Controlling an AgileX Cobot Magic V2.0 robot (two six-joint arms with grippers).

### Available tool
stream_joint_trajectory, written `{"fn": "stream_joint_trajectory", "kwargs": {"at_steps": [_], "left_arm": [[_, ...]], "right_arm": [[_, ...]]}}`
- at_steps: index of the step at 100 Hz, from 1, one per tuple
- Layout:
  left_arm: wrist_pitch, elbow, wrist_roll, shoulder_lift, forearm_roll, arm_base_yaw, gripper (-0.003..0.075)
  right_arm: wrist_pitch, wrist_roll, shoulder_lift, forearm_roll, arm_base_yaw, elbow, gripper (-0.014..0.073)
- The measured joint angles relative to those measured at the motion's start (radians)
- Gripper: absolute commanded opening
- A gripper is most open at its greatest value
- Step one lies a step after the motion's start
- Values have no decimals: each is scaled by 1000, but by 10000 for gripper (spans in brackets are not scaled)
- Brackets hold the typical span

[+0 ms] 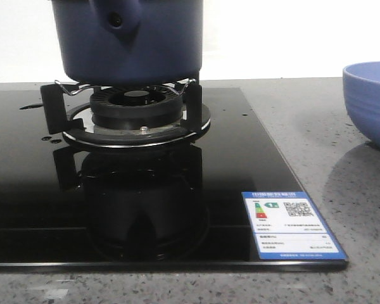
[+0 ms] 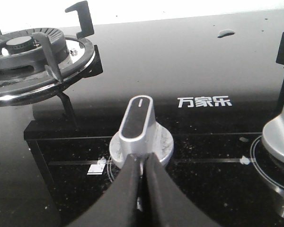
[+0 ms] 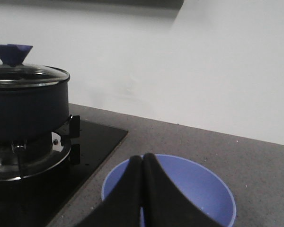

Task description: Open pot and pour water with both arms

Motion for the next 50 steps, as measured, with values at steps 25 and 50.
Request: {"fn": "stream_joint_trajectory", "kwargs": {"at_steps": [25,50], "left_arm": [[0,0,0,0,0,0,-20],[0,0,0,0,0,0,-20]], "right_arm": [[-16,0,-20,-158,-145,209,-63],[-6,123,-130,-187,-283,355,-63]]}}
